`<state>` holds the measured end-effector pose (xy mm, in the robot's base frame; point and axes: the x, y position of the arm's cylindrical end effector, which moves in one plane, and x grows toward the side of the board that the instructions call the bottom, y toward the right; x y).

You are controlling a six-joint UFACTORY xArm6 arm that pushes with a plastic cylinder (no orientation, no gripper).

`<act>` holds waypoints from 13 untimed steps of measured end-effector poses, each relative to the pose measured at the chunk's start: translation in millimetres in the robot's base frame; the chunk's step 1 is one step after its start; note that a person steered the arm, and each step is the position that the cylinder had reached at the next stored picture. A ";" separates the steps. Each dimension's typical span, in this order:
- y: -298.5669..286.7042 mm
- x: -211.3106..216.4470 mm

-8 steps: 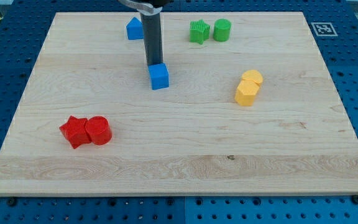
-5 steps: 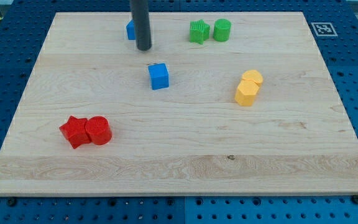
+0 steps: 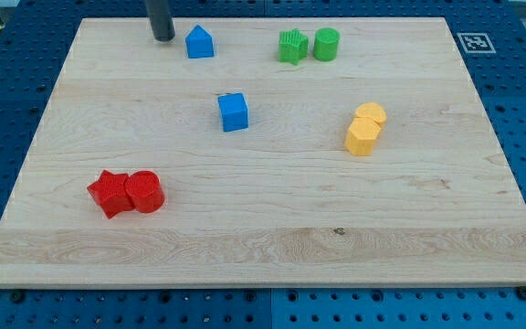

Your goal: Move the blue triangle into the top side of the blue cube

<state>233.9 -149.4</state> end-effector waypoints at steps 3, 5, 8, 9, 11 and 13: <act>31.1 0.0; 41.4 10.3; 83.3 17.2; 83.8 37.4; 82.8 44.6; 73.3 44.6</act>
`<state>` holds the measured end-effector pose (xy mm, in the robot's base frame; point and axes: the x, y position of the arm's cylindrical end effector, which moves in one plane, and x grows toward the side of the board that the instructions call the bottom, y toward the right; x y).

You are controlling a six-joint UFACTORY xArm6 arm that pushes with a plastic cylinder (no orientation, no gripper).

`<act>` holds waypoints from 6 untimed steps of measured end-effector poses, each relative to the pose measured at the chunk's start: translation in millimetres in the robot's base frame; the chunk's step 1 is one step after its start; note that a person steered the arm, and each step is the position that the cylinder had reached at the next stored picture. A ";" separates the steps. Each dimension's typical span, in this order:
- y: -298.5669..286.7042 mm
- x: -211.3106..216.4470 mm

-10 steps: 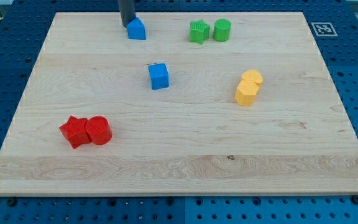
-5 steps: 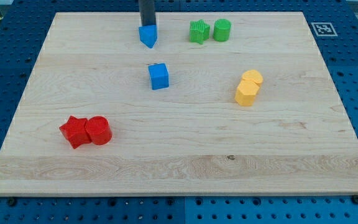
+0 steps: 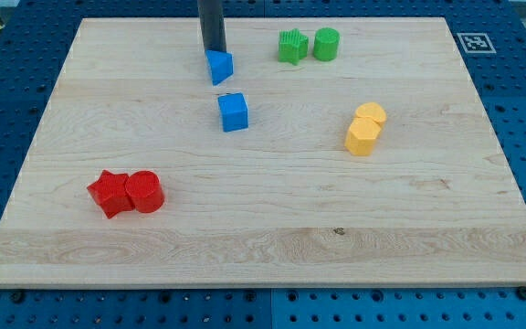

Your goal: Move the blue triangle into the top side of the blue cube

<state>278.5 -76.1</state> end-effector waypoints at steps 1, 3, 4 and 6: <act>-6.9 1.6; -6.2 25.9; -6.0 38.1; 23.8 48.4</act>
